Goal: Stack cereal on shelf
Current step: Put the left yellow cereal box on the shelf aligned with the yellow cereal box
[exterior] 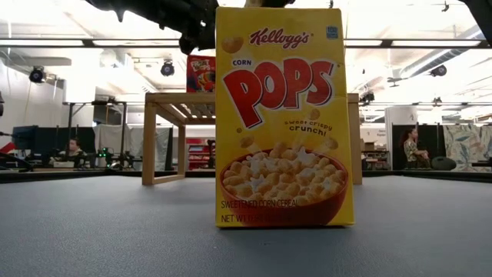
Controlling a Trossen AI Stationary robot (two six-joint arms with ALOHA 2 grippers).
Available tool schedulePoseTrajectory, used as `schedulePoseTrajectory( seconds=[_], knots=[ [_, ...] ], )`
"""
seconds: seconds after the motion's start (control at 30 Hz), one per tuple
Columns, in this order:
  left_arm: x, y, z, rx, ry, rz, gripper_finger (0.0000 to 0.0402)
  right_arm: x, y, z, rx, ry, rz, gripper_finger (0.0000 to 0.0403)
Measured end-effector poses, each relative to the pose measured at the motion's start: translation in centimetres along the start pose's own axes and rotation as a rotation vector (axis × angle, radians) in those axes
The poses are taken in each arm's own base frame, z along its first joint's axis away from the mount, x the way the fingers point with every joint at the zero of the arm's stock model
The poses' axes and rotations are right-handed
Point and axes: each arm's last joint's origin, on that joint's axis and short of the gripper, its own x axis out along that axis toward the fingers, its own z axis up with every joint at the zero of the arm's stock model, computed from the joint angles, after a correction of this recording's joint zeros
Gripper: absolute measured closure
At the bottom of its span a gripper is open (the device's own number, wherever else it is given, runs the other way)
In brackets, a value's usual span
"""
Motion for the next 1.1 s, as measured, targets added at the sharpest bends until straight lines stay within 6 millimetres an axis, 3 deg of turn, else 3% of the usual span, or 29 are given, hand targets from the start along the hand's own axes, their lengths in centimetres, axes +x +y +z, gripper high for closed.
schedulePoseTrajectory(
  seconds=[0.33, 0.53, 0.73, 1.1],
  knots=[
    [-2.1, 0.6, 0.5, 0.012, 0.052, 0.061, 0.0115, -0.3, -1.6, -0.6, 0.048, 0.014, -0.102, 0.0255],
    [-4.7, 1.2, 0.4, 0.003, 0.021, 0.088, 0.0111, -0.7, -4.2, -1.8, 0.104, 0.003, -0.161, 0.0254],
    [-7.1, 1.7, -1.2, -0.065, -0.123, 0.087, 0.0111, -0.9, -6.2, -2.7, 0.134, -0.057, -0.140, 0.0256],
    [-8.6, 1.7, -2.9, -0.117, -0.235, 0.039, 0.0111, 2.2, -7.7, -3.7, 0.148, 0.008, -0.101, 0.0257]
  ],
)
